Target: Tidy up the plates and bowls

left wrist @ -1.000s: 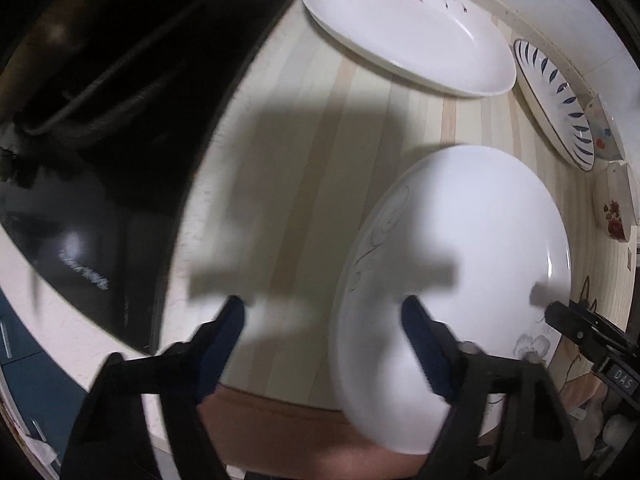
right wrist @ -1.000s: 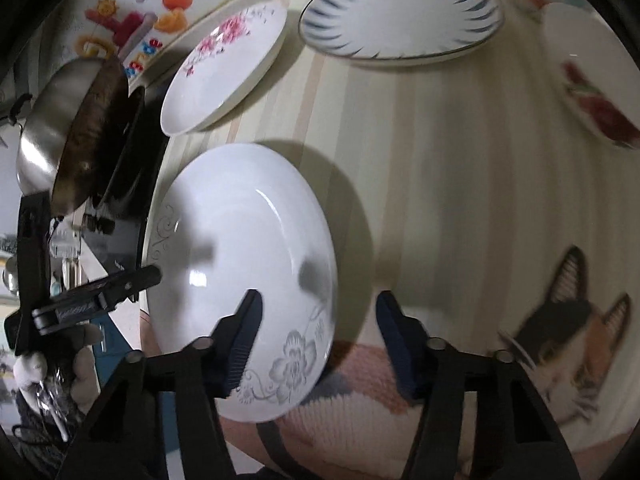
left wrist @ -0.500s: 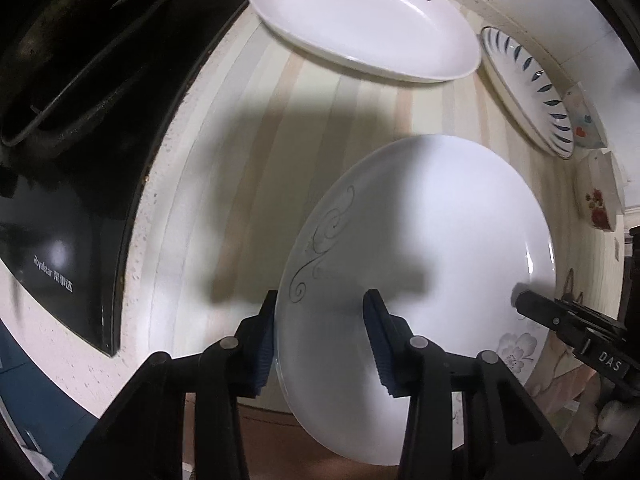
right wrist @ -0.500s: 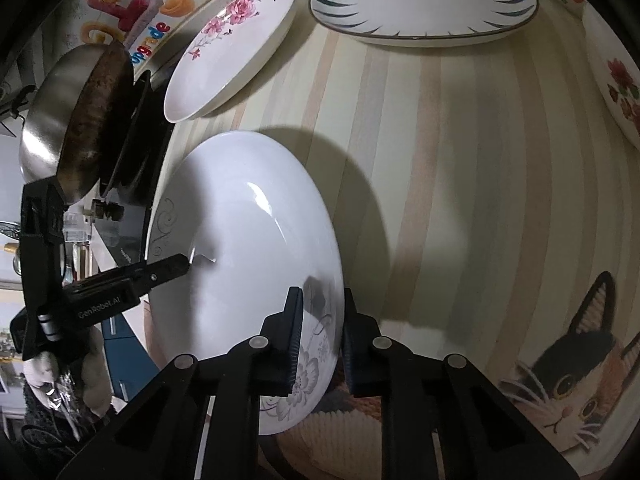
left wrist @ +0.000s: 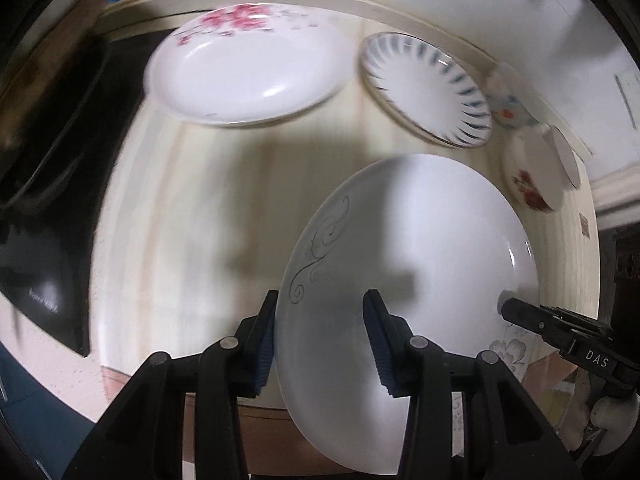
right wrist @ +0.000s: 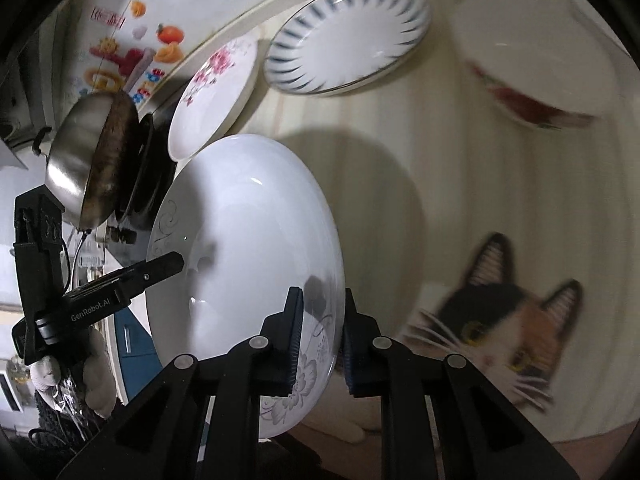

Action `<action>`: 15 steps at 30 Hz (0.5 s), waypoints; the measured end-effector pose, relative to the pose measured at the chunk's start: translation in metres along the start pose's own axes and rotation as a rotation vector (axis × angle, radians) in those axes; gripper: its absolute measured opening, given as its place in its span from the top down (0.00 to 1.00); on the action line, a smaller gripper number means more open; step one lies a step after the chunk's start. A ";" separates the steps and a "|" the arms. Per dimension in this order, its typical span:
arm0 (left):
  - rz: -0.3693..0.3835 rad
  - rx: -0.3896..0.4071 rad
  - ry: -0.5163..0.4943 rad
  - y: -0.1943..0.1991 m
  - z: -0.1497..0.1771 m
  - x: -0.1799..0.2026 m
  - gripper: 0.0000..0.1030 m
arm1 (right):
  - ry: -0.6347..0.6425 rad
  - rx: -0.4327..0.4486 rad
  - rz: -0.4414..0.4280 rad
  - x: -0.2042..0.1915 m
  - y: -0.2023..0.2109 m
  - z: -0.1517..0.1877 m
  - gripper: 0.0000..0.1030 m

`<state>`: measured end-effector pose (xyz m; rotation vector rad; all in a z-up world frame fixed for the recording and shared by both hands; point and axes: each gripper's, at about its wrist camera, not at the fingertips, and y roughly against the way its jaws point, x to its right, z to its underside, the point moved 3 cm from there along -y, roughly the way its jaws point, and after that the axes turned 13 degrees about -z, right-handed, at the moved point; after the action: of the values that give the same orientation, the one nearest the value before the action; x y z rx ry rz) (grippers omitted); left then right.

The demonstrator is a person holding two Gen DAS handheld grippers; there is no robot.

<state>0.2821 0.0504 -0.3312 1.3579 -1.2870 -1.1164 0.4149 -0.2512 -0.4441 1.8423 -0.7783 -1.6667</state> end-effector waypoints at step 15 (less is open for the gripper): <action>-0.016 -0.056 -0.110 -0.057 -0.022 0.095 0.62 | -0.109 0.061 0.033 0.082 0.053 0.030 0.81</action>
<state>0.3165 -0.0428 -0.3856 1.2830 -1.3158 -1.2445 0.3879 -0.3474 -0.4656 1.7814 -0.9098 -1.7519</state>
